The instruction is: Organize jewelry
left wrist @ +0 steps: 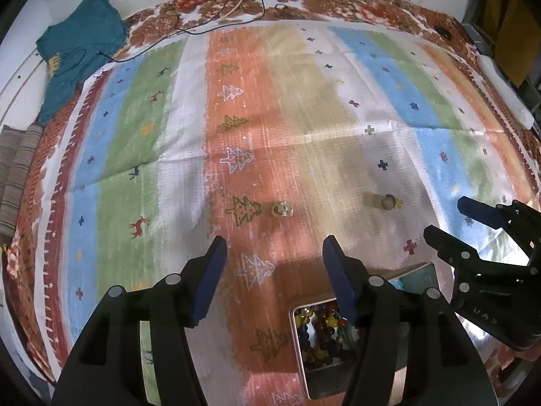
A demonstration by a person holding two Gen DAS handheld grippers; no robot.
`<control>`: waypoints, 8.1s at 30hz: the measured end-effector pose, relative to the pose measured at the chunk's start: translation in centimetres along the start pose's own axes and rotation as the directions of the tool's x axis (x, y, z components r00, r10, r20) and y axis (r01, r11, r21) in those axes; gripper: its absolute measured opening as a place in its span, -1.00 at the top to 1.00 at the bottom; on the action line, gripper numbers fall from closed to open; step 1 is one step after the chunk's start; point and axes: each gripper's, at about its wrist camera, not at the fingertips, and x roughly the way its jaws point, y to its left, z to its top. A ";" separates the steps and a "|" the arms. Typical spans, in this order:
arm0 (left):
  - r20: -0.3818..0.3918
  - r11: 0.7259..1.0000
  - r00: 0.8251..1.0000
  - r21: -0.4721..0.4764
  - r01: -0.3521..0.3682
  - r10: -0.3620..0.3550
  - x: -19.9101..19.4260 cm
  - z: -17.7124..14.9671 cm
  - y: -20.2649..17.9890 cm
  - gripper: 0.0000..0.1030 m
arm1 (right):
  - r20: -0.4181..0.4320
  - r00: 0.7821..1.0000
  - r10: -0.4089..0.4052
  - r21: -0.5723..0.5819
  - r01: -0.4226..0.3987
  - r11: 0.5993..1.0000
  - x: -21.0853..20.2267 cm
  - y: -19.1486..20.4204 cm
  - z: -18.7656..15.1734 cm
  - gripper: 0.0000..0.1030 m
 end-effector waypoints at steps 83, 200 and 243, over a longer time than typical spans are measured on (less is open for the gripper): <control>-0.137 0.999 0.990 0.036 0.021 -0.016 6.5 2.7 -0.8 0.72 | -0.086 0.996 -0.017 -0.015 0.016 1.000 5.7 0.0 1.9 0.63; 0.251 0.979 0.947 0.071 0.189 -0.201 -13.7 -15.4 -2.0 -0.89 | 0.260 0.956 0.135 -0.101 -0.112 0.989 -13.7 2.5 -12.8 -0.89; 0.378 0.987 0.914 0.112 0.113 -0.148 -15.8 -16.8 -2.9 -0.89 | 0.352 0.924 0.149 -0.094 -0.123 0.988 -15.8 2.5 -14.1 -0.89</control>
